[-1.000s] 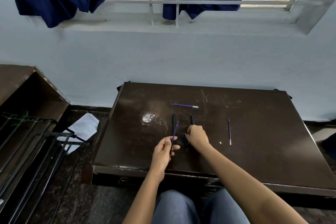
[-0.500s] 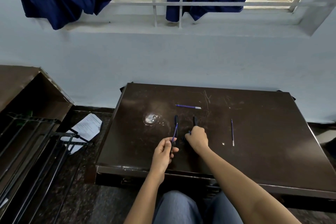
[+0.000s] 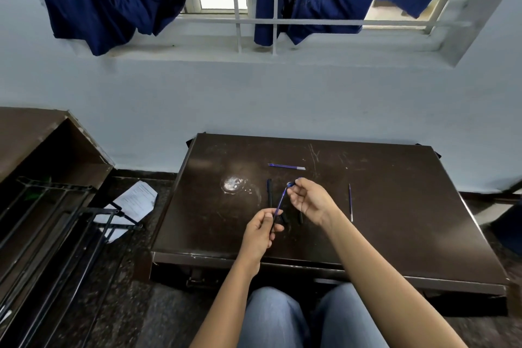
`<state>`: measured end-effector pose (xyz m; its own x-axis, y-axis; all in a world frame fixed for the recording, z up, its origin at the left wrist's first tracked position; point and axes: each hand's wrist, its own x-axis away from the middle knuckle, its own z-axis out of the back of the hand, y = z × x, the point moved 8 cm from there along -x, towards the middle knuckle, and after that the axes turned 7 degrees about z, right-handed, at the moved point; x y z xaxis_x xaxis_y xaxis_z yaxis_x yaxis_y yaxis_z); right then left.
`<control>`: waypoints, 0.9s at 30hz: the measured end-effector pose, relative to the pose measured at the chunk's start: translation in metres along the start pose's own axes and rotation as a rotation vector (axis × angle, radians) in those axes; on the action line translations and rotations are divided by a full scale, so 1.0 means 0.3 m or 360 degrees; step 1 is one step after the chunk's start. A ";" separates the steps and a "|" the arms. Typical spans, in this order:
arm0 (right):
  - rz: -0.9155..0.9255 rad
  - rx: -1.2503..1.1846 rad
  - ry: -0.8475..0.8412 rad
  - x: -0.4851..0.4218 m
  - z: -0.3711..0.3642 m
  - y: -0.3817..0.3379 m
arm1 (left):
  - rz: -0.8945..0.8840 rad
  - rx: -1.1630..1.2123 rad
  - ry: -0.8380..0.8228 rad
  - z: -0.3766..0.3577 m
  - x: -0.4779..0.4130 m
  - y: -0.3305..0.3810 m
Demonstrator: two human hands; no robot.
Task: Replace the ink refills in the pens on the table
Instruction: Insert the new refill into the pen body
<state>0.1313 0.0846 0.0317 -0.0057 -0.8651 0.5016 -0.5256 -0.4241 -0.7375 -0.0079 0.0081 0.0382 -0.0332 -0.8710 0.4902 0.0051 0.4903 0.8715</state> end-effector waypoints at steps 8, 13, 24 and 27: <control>0.0110 0.0028 -0.0161 0.120 -0.022 -0.065 | -0.0091 -0.0041 -0.0028 -0.029 0.084 0.040; 0.0182 0.0097 -0.0206 0.190 -0.028 -0.105 | -0.0134 -0.0047 -0.0028 -0.040 0.123 0.058; 0.0377 0.0586 -0.0315 0.283 -0.006 -0.161 | -0.0059 -0.0084 -0.0096 -0.069 0.176 0.064; 0.0448 0.0725 -0.0270 0.294 0.017 -0.157 | 0.0054 -0.0091 -0.0142 -0.079 0.191 0.065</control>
<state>0.1598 0.0268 0.1083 0.0643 -0.9766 0.2053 -0.1027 -0.2111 -0.9721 0.0138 -0.0331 0.0838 -0.1207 -0.8463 0.5188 0.0649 0.5148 0.8548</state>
